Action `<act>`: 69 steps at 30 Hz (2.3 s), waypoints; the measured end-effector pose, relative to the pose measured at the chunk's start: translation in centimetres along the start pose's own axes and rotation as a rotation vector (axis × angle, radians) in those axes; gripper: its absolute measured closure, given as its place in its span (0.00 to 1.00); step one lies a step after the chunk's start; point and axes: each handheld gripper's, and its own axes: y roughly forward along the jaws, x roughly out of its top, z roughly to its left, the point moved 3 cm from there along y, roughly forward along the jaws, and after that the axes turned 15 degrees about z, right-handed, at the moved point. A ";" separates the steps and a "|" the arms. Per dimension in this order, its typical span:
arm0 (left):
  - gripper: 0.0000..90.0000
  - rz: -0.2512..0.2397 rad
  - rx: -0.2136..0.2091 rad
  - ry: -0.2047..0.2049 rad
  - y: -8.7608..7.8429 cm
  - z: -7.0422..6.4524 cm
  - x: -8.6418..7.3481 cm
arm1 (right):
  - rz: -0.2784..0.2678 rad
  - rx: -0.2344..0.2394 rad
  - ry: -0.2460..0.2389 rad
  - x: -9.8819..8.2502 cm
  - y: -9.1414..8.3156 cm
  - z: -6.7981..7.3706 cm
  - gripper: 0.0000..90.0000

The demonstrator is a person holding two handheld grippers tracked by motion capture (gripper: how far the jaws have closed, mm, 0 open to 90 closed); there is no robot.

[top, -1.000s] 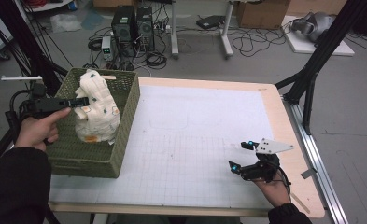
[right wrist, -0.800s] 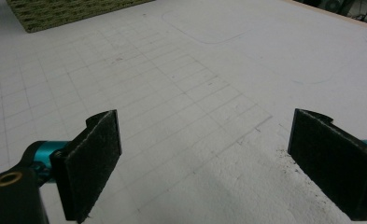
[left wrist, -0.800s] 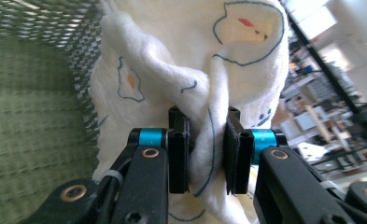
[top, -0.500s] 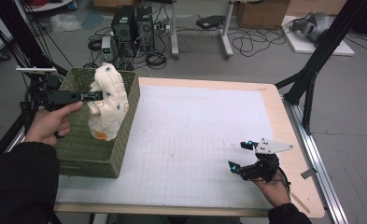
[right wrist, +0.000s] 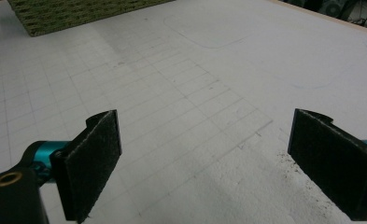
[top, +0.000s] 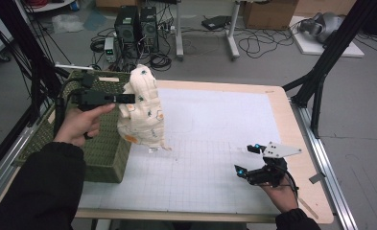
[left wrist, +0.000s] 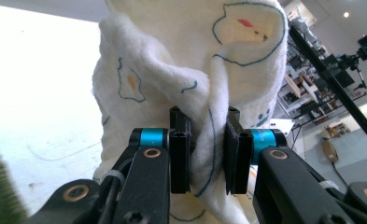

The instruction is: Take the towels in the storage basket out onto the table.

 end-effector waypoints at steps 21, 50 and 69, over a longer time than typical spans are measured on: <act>0.84 0.124 -0.019 0.053 10.1 -1.9 -0.5 | -0.017 0.001 -0.004 0.1 -0.3 0.0 0.10; 0.82 0.137 0.199 0.008 21.7 0.4 -4.0 | -0.011 0.011 0.000 0.3 0.1 0.0 0.10; 0.72 0.104 0.422 -0.001 26.5 4.4 -4.4 | 0.052 0.083 -0.091 2.0 3.2 1.0 0.52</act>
